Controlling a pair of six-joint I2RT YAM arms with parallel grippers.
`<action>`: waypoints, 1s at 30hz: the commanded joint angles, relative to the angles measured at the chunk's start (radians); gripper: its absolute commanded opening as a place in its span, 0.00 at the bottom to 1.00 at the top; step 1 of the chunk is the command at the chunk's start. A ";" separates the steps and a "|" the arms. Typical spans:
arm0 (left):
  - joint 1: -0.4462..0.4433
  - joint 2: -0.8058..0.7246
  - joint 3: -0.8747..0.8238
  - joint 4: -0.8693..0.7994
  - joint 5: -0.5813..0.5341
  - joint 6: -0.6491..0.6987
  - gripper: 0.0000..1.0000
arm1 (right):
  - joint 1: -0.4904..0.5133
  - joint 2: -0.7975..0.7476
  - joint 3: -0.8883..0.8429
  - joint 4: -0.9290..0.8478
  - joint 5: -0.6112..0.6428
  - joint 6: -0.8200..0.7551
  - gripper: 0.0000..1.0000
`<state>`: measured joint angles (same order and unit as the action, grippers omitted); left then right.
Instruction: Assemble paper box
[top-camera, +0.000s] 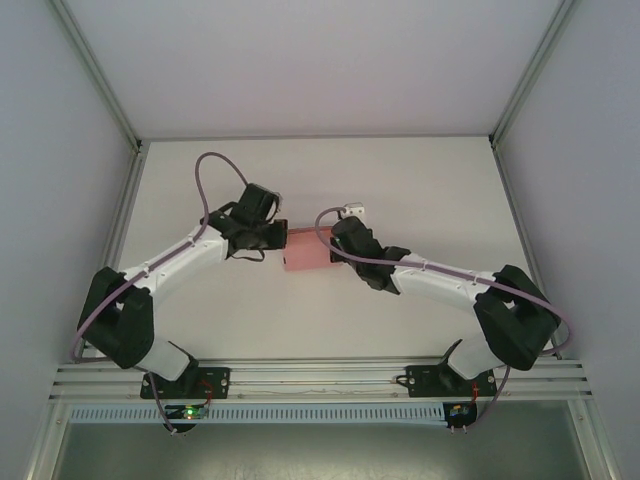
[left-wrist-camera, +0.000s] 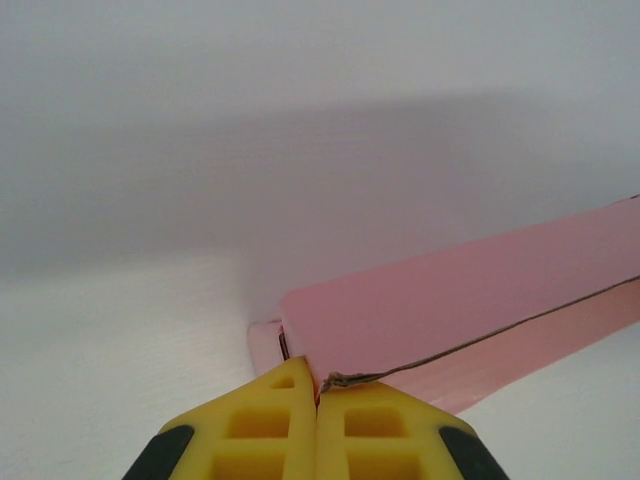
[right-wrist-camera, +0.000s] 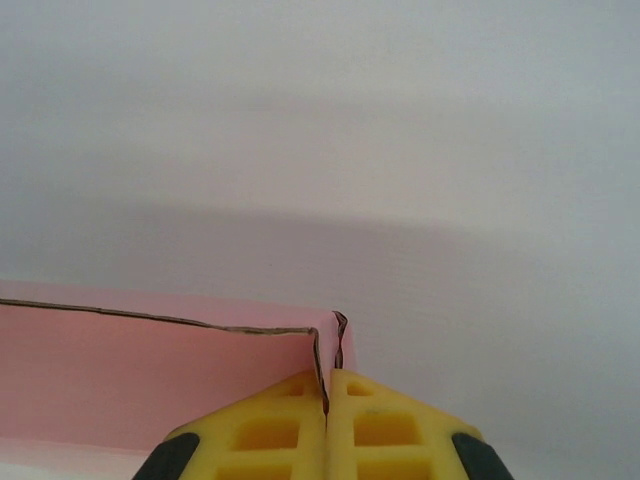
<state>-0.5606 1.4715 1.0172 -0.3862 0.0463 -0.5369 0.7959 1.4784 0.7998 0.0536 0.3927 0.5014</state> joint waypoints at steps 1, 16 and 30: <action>-0.070 0.032 -0.112 -0.043 -0.031 -0.083 0.00 | 0.036 0.020 -0.083 -0.061 -0.042 0.026 0.00; -0.189 0.073 -0.223 0.167 -0.199 -0.054 0.00 | 0.024 -0.094 -0.118 0.018 -0.146 0.000 0.14; -0.225 0.019 -0.280 0.256 -0.272 -0.030 0.00 | -0.030 -0.145 -0.105 0.077 -0.238 0.020 0.49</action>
<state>-0.7513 1.4445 0.7940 0.0002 -0.3065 -0.5797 0.7692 1.3540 0.6991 0.1013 0.2344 0.5213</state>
